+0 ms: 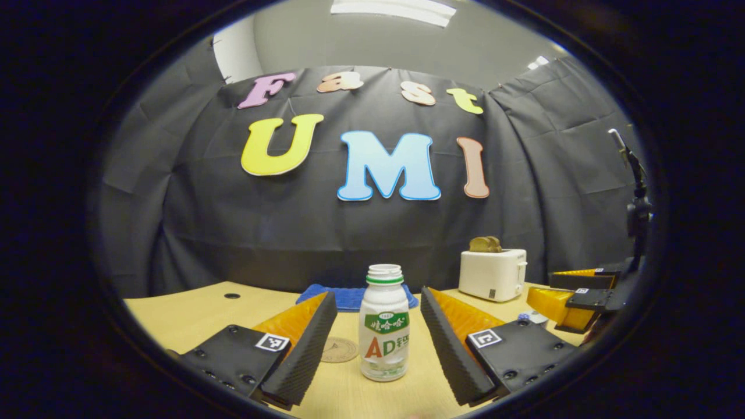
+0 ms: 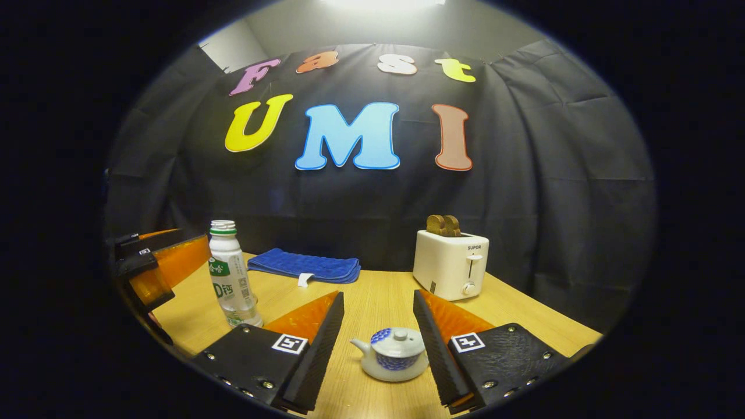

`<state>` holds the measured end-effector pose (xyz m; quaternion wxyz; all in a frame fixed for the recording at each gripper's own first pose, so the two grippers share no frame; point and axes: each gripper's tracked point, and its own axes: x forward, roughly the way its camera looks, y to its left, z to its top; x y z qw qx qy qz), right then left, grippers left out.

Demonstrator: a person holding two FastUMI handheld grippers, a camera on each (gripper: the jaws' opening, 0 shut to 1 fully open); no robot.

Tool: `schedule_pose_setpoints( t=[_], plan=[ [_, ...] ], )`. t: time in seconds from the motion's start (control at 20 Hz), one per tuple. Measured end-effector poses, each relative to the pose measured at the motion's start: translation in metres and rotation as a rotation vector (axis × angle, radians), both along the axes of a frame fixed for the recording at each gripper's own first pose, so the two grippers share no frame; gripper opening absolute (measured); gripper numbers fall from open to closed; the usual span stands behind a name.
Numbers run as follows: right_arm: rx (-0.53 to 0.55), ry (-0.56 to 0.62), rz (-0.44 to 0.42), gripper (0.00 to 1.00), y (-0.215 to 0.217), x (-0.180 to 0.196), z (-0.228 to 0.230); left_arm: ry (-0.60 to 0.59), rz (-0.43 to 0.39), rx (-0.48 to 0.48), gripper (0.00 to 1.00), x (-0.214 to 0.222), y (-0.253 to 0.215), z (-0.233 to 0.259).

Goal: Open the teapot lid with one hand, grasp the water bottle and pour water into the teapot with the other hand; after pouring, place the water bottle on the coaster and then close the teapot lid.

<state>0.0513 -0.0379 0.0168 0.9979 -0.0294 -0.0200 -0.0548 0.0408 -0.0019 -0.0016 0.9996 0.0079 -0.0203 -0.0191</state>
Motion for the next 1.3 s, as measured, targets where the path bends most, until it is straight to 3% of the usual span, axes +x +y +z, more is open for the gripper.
schedule_pose_setpoints(
  t=[0.1,0.2,0.45,0.5,0.55,0.65,0.7,0.85,0.9,1.3],
  plan=[
    [-0.006,0.015,0.004,0.75,-0.001,0.006,-0.009,-0.002,0.011,0.018,1.0,0.002,0.006,-0.002],
    [-0.014,0.055,-0.013,0.75,-0.008,0.009,-0.02,0.014,0.003,-0.031,1.0,0.006,0.01,-0.01],
    [-0.019,0.128,-0.064,0.75,-0.021,0.019,-0.033,0.041,0.002,0.003,1.0,0.014,0.018,-0.019],
    [0.001,0.165,-0.055,0.48,-0.021,0.021,-0.042,0.049,-0.001,-0.005,1.0,0.015,0.018,-0.022],
    [0.028,0.211,-0.049,0.41,-0.021,0.019,-0.052,0.048,0.01,0.003,1.0,0.014,0.021,-0.02],
    [0.034,0.205,-0.086,0.39,-0.028,0.015,-0.038,0.04,0.004,0.007,1.0,0.013,0.019,-0.018],
    [0.017,0.203,-0.086,0.09,-0.028,0.026,-0.046,0.035,-0.003,0.013,1.0,0.012,0.016,-0.016],
    [-0.093,0.195,-0.083,0.1,-0.022,0.023,-0.044,0.03,-0.009,0.018,1.0,0.012,0.014,-0.016],
    [-0.091,0.189,-0.078,0.01,-0.022,0.024,-0.044,0.033,-0.01,0.018,1.0,0.012,0.013,-0.017],
    [-0.115,0.031,-0.024,0.01,-0.004,0.009,-0.008,0.067,-0.024,-0.003,1.0,0.016,0.004,-0.033]
  ],
)
